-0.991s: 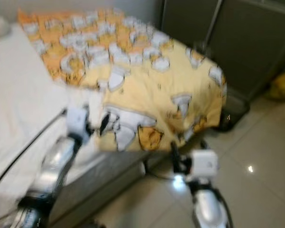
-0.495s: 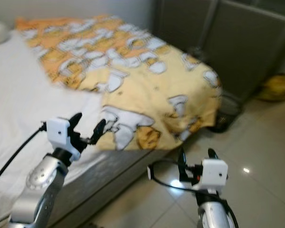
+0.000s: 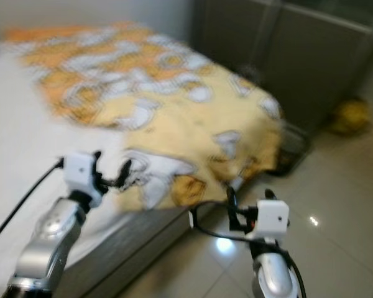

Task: Clean up the room

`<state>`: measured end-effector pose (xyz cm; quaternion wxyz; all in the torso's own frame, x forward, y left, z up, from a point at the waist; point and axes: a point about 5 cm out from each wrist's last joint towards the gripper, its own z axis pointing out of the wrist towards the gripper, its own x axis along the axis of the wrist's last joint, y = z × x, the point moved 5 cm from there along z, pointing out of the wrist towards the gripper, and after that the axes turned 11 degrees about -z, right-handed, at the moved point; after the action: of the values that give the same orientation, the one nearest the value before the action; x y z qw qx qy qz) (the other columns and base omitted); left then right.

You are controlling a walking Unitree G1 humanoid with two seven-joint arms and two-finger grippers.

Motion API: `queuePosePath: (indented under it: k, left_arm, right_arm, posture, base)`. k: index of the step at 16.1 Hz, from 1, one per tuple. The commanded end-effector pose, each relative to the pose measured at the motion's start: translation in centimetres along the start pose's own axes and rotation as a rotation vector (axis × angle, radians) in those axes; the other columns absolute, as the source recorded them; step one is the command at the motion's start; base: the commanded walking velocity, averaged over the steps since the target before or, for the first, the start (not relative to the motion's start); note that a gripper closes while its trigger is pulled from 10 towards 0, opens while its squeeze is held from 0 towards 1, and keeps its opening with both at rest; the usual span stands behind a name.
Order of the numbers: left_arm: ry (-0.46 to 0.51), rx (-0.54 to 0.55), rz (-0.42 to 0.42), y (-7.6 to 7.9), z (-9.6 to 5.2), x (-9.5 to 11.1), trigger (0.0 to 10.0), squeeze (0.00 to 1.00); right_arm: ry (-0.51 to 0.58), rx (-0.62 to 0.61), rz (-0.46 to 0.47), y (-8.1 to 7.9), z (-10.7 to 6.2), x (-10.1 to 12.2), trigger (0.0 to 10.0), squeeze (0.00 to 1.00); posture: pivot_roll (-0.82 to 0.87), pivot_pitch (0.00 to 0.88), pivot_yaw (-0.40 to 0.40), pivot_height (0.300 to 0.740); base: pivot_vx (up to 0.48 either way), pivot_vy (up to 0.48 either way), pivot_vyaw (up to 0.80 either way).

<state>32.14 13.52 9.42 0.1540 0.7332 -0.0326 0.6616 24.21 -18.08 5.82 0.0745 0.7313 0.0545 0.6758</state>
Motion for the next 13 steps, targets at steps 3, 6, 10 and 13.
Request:
queuePosePath:
  k: [3,6,10,13]
  left_arm:
    - [-0.066,0.002,0.019,0.6,1.5,-1.5,10.0,0.00]
    - [-0.282,0.059,0.098,-1.1,3.2,-6.1,10.0,0.00]
    - [-0.399,0.182,0.129,-3.1,3.4,-9.3,10.0,0.00]
    - [-0.360,0.318,0.124,-5.1,4.0,-8.4,10.0,0.00]
  right_arm:
    - [-0.046,-0.002,-0.016,0.7,-0.7,-1.0,10.0,0.00]
    - [-0.071,0.067,-0.004,-0.5,-1.0,-1.5,10.0,0.00]
    - [-0.095,0.092,-0.022,-0.1,-2.0,-1.7,10.0,0.00]
    - [-0.123,0.110,-0.040,0.1,-3.6,-1.6,10.0,0.00]
  posture:
    - [0.03,0.000,-0.023,0.740]
    - [0.03,0.000,-0.043,0.740]
    - [-0.03,0.009,-0.061,0.740]
    - [-0.07,0.053,-0.085,0.740]
  base:
    - [0.320,0.000,0.00]
    - [0.000,0.000,0.00]
    - [0.000,0.000,0.00]
    - [0.000,0.000,0.00]
